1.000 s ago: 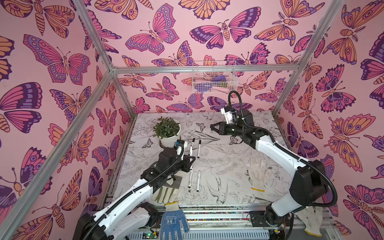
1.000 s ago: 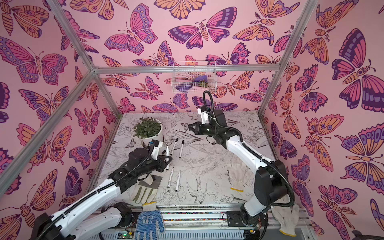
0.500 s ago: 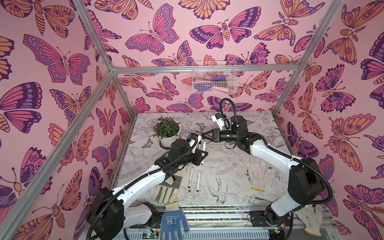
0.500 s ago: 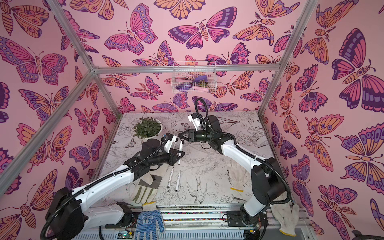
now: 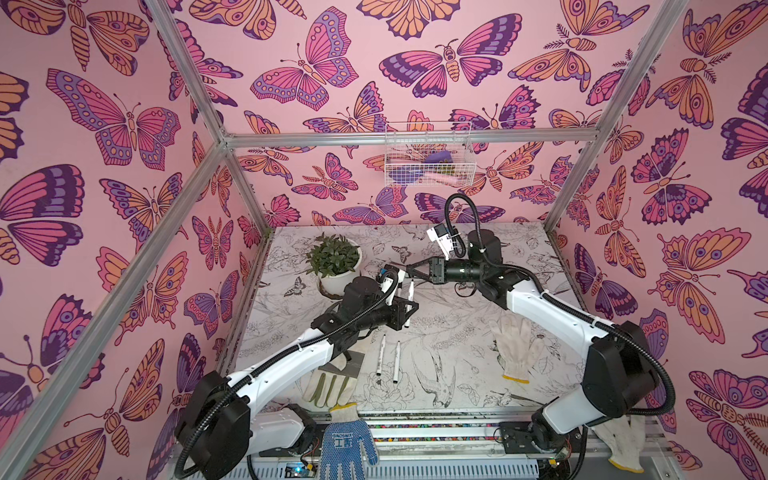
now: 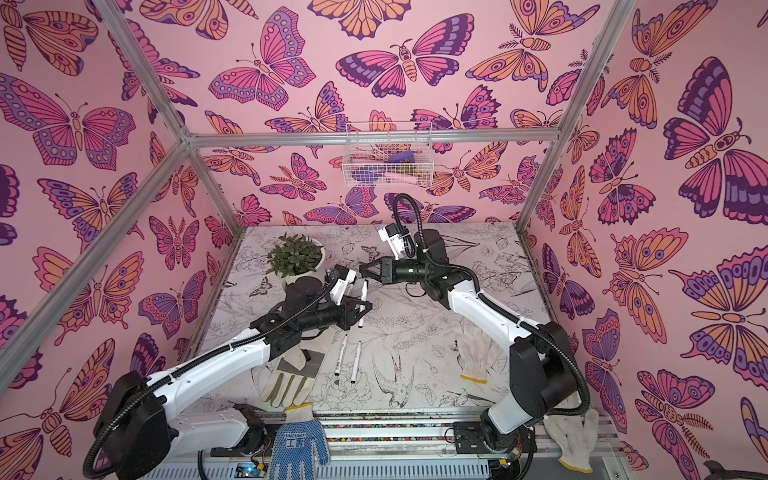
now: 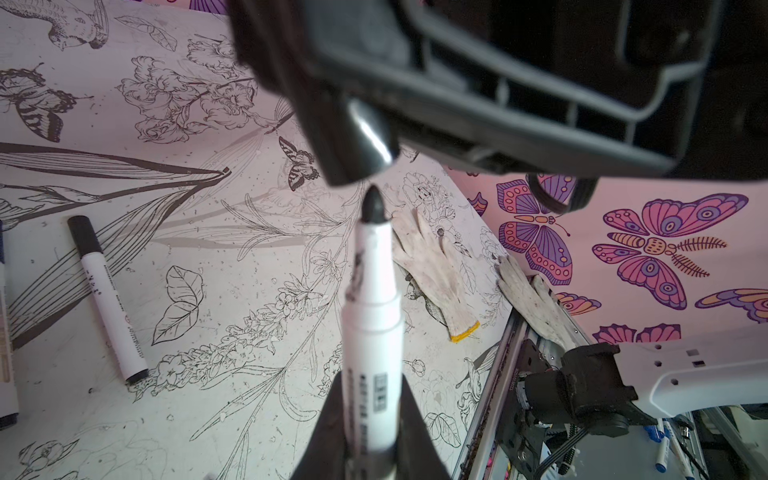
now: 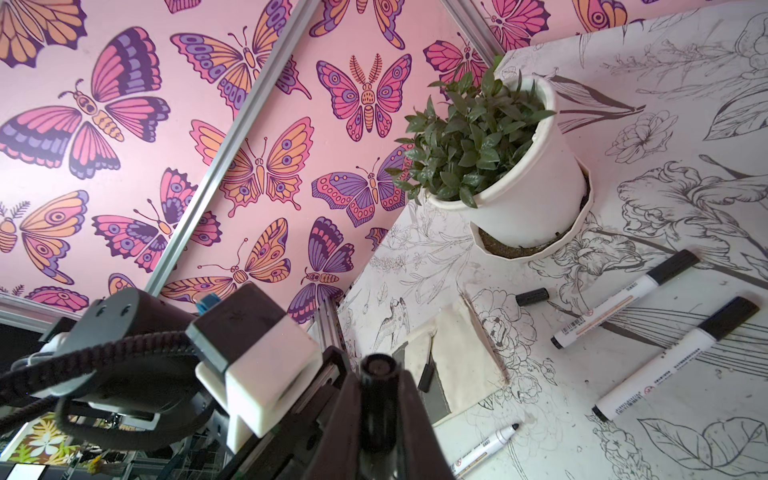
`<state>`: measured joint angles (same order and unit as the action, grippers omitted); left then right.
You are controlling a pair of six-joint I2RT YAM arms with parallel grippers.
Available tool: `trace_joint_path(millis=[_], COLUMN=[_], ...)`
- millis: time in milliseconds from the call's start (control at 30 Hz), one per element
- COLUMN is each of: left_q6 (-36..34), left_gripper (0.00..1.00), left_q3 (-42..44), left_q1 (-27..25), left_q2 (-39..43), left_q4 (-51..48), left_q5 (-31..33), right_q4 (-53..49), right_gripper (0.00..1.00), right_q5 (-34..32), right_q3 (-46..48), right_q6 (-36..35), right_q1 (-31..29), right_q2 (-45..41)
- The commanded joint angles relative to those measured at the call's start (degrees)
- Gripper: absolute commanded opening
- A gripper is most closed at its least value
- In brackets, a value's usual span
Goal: Insert the pens into the pen caps
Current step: 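Carry the black cap above the marker tip with the right while the left holds it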
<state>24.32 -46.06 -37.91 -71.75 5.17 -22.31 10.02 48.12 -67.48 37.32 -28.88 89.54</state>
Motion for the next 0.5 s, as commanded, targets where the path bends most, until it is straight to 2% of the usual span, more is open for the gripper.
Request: trace_joint_path(millis=[0, 467], left_q6=[-0.40, -0.51], left_gripper=[0.00, 0.00], left_q3=[-0.83, -1.14], left_q1=[0.02, -0.03], left_q2=[-0.59, -0.28], left_q4=[0.87, 1.23], left_q5=[-0.51, -0.09], right_q4=[3.34, -3.60], right_gripper=[0.00, 0.00], right_q5=[1.89, 1.89], right_q3=[0.69, 0.60], right_q6=[1.73, -3.02], right_q1=[0.32, 0.41], right_q2=[-1.90, -2.62])
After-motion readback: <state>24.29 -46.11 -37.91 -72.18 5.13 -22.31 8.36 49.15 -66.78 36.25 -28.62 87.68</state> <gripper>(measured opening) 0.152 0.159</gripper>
